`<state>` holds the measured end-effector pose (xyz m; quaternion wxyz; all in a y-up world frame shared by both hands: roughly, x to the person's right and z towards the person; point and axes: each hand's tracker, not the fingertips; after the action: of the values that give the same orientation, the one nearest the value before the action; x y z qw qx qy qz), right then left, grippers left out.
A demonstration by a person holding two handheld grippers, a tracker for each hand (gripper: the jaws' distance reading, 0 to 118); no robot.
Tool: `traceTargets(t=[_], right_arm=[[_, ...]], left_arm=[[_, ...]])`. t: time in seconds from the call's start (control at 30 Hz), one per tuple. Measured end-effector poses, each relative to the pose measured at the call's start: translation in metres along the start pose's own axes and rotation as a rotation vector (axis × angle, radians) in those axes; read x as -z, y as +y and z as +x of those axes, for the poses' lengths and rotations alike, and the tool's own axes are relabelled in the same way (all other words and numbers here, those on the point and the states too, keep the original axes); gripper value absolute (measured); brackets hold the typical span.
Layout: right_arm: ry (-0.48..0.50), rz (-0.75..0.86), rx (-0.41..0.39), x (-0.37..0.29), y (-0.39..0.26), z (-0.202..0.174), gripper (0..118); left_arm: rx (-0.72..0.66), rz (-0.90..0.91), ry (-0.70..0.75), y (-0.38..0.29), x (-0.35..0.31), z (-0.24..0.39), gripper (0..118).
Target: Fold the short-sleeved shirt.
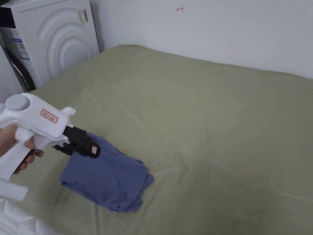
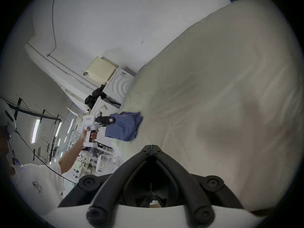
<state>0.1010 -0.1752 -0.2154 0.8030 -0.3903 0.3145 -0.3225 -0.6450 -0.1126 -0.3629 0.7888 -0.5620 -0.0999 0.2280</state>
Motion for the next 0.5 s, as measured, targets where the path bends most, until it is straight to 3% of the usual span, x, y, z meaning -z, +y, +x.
traceTargets(t=[0.1, 0.13, 0.17, 0.2, 0.23, 0.5], right_arm=[[-0.035, -0.005, -0.006, -0.003, 0.002, 0.003, 0], [-0.038, -0.005, -0.007, -0.004, 0.003, 0.004, 0], [-0.048, -0.005, -0.006, -0.004, 0.004, 0.006, 0], [-0.057, -0.005, 0.0, -0.004, 0.004, 0.007, 0], [-0.06, -0.004, 0.006, -0.005, 0.005, 0.009, 0], [-0.049, 0.026, -0.026, -0.03, 0.013, 0.007, 0]], left_arm=[[0.004, 0.004, 0.059, 0.014, -0.002, -0.006, 32], [0.008, 0.011, 0.045, 0.017, 0.001, -0.005, 37], [0.01, 0.011, 0.041, 0.017, 0.003, -0.003, 56], [0.015, 0.013, 0.043, 0.017, 0.005, -0.001, 93], [0.024, 0.033, 0.075, 0.017, 0.005, 0.001, 110], [0.062, 0.213, 0.114, -0.019, -0.028, 0.02, 112]])
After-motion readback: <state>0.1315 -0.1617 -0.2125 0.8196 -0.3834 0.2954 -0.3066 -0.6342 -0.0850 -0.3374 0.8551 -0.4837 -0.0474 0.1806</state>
